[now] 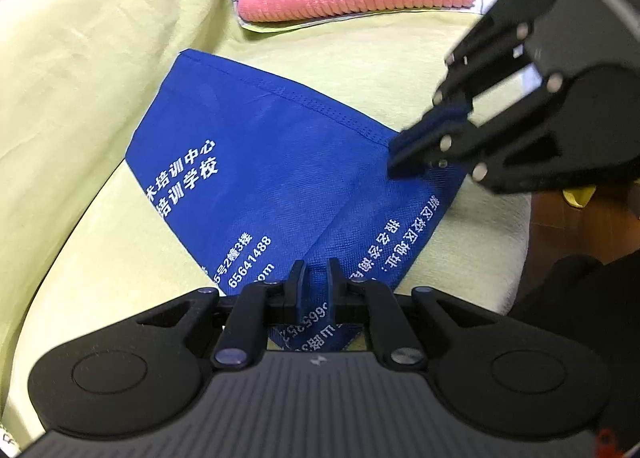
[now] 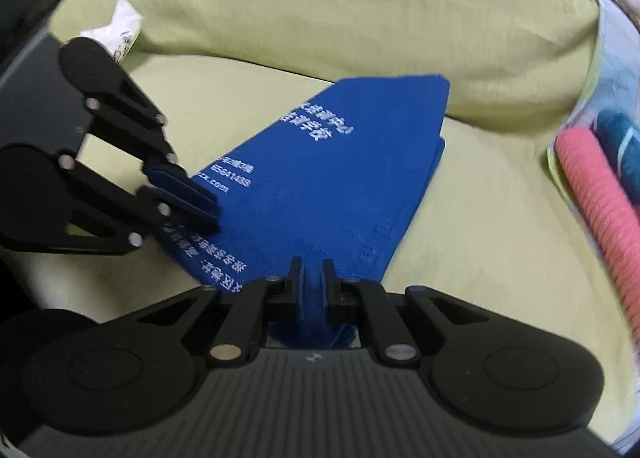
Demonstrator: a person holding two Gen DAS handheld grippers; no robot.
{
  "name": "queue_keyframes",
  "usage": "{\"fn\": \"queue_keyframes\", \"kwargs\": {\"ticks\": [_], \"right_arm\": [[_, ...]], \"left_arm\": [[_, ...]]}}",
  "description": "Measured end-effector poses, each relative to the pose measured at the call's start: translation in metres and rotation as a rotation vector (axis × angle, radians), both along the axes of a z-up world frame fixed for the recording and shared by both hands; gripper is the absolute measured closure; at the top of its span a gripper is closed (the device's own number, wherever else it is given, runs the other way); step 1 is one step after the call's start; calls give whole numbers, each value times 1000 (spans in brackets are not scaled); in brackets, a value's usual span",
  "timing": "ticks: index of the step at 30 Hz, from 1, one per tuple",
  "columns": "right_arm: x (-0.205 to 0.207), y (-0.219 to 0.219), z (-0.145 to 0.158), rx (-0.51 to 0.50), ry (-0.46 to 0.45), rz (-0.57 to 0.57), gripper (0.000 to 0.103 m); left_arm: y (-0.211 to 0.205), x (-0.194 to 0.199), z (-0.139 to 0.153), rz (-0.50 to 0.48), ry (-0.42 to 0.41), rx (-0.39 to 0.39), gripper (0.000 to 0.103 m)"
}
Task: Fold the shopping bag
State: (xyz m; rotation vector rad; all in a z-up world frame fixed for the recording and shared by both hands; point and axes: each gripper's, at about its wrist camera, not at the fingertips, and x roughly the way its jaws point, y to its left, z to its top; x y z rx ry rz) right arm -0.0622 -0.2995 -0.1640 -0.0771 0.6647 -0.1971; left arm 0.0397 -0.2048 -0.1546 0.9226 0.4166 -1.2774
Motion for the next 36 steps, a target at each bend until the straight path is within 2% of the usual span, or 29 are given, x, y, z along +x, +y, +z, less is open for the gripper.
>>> {"fn": "queue_keyframes", "kwargs": {"ticks": [4, 7, 9, 12, 13, 16, 17, 18, 23, 27, 29, 30, 32, 36], "right_arm": [[-1, -5, -9, 26, -21, 2, 97], [-1, -4, -10, 23, -18, 10, 97], [-3, -4, -11, 35, -19, 0, 97], [0, -3, -10, 26, -11, -9, 97], [1, -4, -10, 35, -11, -16, 97], [1, -6, -10, 49, -13, -20, 97], [1, -6, -9, 53, -12, -22, 97], [2, -6, -9, 56, -11, -24, 97], [1, -6, -9, 54, -13, -25, 97], [3, -10, -10, 66, -18, -25, 97], [3, -11, -11, 72, -21, -25, 97], [3, -11, -11, 72, -22, -25, 97], [3, -11, -11, 71, -26, -24, 97], [3, -9, -11, 37, -32, 7, 96]], "left_arm": [[8, 0, -2, 33, 9, -33, 96], [15, -1, -3, 19, -13, -41, 96], [18, -1, -2, -1, -54, -26, 94], [32, -8, 2, -68, -165, -1, 92], [37, -10, 3, -92, -203, 7, 89], [59, -23, 7, -196, -253, 18, 72], [64, -28, 4, -233, -288, 27, 66], [67, -34, -1, -271, -338, 39, 64], [71, -42, -32, -403, -562, 130, 64], [72, -43, -52, -575, -779, 149, 63], [70, -41, -58, -639, -833, 163, 63], [68, -39, -58, -656, -833, 167, 63], [64, -31, -53, -660, -766, 169, 68], [48, -6, -31, -631, -532, 187, 71]]}}
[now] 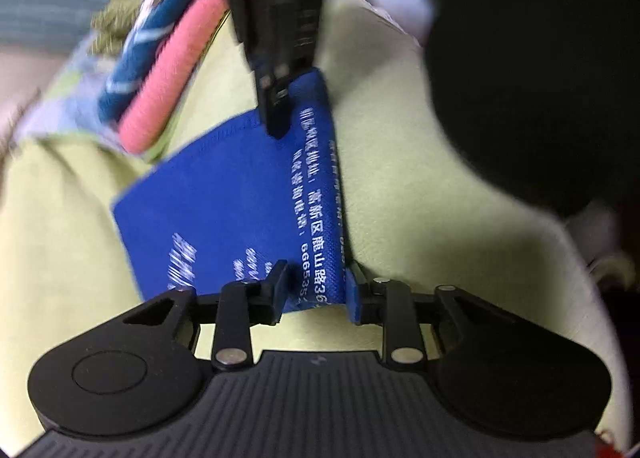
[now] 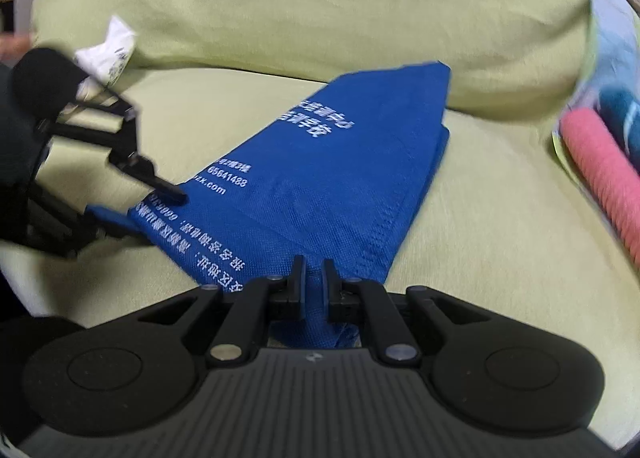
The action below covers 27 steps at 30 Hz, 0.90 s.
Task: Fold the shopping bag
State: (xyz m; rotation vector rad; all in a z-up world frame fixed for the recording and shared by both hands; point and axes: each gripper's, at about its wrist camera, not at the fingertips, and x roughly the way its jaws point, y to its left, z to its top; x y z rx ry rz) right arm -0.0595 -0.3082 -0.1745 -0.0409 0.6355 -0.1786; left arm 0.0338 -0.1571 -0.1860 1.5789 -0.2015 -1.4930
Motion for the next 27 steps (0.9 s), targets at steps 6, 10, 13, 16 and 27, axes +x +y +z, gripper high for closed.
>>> {"fn": "queue_keyframes", "kwargs": {"ticks": [6, 10, 13, 16, 27], "right_arm": [[-2, -1, 9, -141, 21, 171, 85], [-10, -6, 22, -193, 10, 325, 61], [-21, 0, 25, -260, 5, 455, 56], [-30, 14, 8, -440, 28, 568, 55], [-29, 22, -28, -621, -20, 605, 70]], "left_arm": [[-20, 23, 24, 9, 136, 134, 71], [-25, 25, 27, -13, 128, 176, 70], [-25, 28, 28, -14, 139, 180, 70], [-22, 31, 29, -8, 164, 178, 70], [-14, 36, 30, -6, 223, 196, 69]]}}
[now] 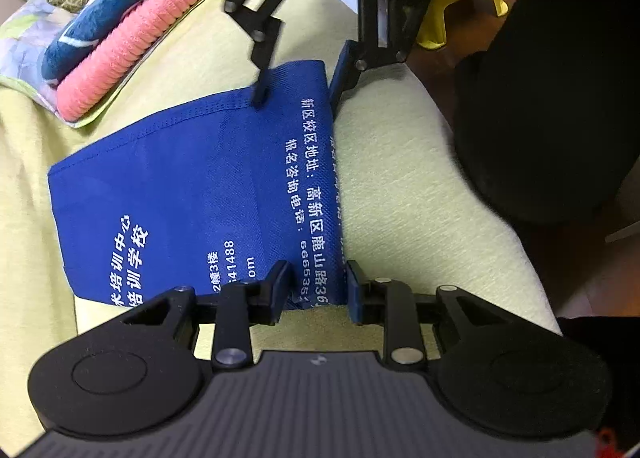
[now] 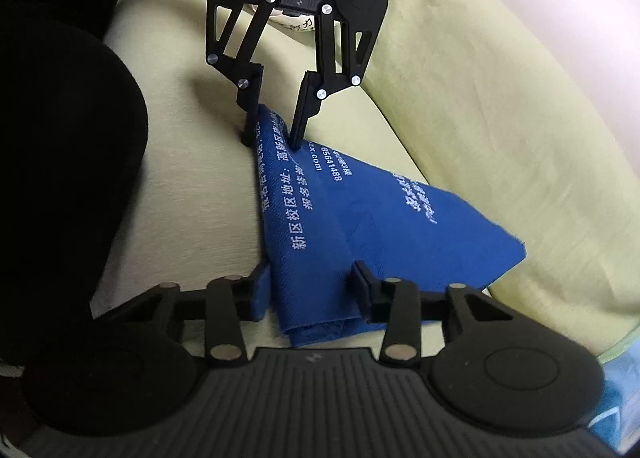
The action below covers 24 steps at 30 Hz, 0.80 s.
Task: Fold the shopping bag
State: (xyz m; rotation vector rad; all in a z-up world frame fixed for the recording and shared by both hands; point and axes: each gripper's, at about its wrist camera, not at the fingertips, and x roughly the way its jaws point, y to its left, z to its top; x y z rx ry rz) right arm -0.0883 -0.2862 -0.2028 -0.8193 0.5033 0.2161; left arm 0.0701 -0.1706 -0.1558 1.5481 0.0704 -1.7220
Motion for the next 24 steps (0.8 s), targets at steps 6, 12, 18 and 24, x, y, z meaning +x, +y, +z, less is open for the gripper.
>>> {"fn": "queue_keyframes", "kwargs": {"ticks": [6, 12, 18, 24], "right_arm": [[25, -29, 26, 326, 180, -108, 72], [58, -78, 51, 686, 386, -175, 73], [87, -128, 47, 1041, 553, -264, 73], [103, -156, 31, 1272, 621, -363, 75]], "left_arm": [[-16, 8, 5, 49, 53, 3, 66], [-26, 22, 15, 122, 126, 19, 69], [-40, 43, 23, 183, 203, 51, 73], [-46, 54, 19, 226, 231, 44, 73]]}}
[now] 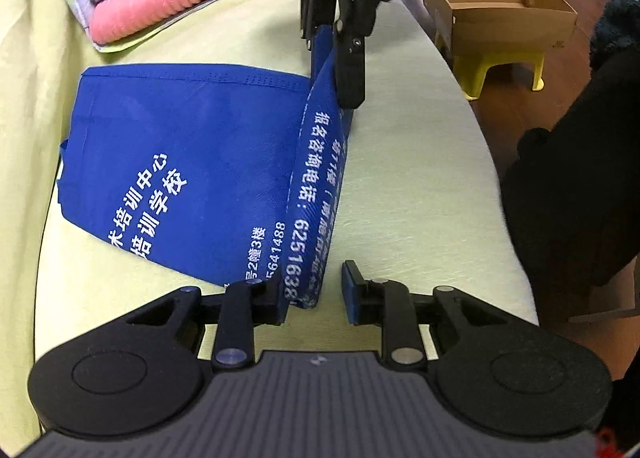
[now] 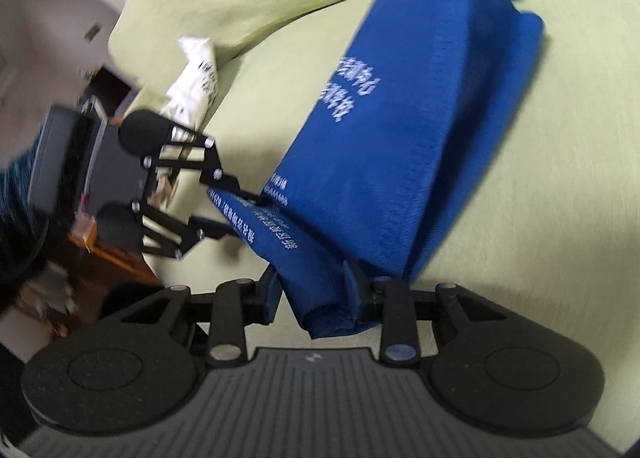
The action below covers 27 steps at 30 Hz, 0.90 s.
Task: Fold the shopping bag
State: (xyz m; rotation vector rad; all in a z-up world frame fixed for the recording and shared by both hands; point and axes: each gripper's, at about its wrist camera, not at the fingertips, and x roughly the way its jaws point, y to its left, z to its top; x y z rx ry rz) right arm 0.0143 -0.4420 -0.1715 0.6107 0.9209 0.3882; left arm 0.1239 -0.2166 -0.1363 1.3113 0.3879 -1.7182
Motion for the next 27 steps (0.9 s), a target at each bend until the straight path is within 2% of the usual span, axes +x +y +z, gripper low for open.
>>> {"fn": "queue_keyframes", "kwargs": {"ticks": [5, 12, 16, 19, 21, 23, 27], "right_arm": [[8, -7, -5, 32, 49, -63, 75], [15, -7, -8, 37, 66, -121, 78], [11, -7, -13, 68, 85, -180, 79], [12, -9, -19, 99, 108, -229, 82], [15, -10, -20, 101, 124, -245, 83], [19, -10, -19, 96, 137, -251, 83], [27, -7, -18, 61, 147, -252, 84]], "left_arm": [[-6, 6, -2, 40, 18, -20, 72], [-8, 9, -3, 108, 9, -56, 69], [-5, 11, -1, 177, 13, -84, 64], [0, 9, 1, 233, -12, -106, 64], [5, 3, 4, 252, -50, -125, 67], [13, -3, 9, 253, -81, -152, 79], [19, -11, 27, 266, -110, -228, 82]]}}
